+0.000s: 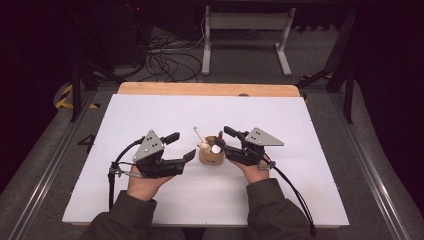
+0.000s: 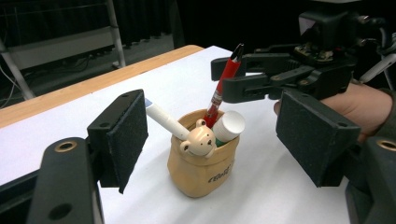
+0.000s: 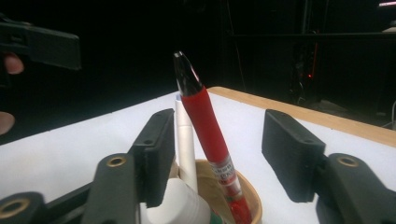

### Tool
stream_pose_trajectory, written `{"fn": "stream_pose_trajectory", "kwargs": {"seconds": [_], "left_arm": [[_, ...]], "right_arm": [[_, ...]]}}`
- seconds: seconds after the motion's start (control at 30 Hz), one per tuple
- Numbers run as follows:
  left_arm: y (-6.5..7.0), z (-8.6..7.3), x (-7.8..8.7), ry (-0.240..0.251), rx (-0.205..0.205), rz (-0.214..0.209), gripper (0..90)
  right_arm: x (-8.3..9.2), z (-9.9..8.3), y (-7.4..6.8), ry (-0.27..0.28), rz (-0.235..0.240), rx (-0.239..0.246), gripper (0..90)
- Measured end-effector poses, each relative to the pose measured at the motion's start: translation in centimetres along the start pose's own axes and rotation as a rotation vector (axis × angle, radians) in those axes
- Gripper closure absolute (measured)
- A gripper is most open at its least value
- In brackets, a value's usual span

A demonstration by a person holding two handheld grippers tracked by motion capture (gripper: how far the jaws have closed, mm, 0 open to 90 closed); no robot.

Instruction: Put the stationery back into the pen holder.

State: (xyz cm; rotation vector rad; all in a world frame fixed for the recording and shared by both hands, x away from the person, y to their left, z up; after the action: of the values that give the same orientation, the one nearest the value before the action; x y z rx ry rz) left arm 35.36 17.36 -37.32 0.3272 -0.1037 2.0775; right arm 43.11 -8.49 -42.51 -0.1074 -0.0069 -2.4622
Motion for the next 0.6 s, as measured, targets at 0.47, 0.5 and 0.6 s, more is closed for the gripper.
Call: {"fn": "stream_pose_trajectory", "kwargs": {"seconds": [0.47, 0.5, 0.6], "left_arm": [[-0.5, -0.2, 0.8, 0.004, -0.002, 0.016, 25.1], [-0.5, -0.2, 0.9, 0.005, -0.005, 0.02, 25.0], [-0.6, -0.2, 1.2, 0.007, -0.004, 0.023, 24.6]], "right_arm": [[1.7, 1.7, 0.4, 0.03, 0.013, 0.005, 25.1], [1.9, 1.8, 0.4, 0.031, 0.011, 0.006, 24.4], [2.3, 2.2, 0.5, 0.041, 0.011, 0.012, 22.2]]}}
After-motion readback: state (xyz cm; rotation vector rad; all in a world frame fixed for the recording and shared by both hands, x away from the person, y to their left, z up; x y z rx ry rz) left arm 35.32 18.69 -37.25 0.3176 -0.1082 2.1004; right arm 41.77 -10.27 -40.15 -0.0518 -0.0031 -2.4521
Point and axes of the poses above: each handheld gripper's, and its own axes: x roughly backward along the jaws, z roughly out of its top, y roughly to its right, the point moved 2 cm from there along -x, roughly forward along the jaws, and after that the axes turned 14 degrees about -z, right-handed, at the moved point
